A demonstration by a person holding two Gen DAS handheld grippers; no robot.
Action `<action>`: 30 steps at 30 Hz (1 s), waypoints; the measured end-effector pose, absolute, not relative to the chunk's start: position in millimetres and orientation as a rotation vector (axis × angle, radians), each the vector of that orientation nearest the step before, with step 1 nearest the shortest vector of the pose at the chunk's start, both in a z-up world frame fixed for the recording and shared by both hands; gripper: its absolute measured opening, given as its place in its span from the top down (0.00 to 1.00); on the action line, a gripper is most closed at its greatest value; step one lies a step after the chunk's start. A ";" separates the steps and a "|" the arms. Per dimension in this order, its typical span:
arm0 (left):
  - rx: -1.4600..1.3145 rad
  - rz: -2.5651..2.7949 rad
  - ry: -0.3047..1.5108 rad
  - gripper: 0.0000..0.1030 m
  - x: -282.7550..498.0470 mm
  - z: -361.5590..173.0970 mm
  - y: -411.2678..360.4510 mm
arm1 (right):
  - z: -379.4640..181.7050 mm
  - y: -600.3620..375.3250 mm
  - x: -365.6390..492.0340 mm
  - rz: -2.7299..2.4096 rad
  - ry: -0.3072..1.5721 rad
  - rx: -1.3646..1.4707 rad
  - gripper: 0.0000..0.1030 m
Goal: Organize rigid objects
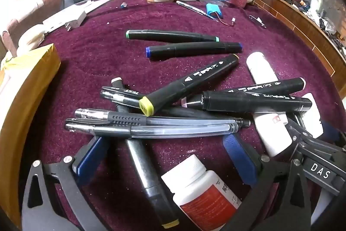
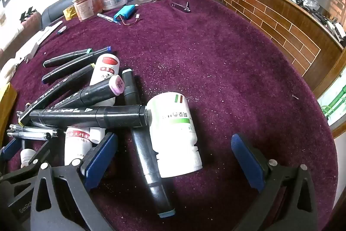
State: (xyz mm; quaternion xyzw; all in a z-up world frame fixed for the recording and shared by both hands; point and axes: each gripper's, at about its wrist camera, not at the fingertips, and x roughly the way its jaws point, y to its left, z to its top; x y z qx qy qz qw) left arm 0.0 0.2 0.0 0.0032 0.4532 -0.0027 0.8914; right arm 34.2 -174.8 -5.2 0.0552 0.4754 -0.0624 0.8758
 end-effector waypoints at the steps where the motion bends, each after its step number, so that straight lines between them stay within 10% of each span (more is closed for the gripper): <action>1: 0.008 -0.005 0.941 0.00 0.0 -0.1 0.1 | -5.3 -174.9 34.2 -0.130 0.992 0.114 0.01; 30: 0.007 -0.006 0.942 0.00 0.0 -0.2 0.0 | -6.9 -175.3 33.9 -0.133 0.991 0.111 0.01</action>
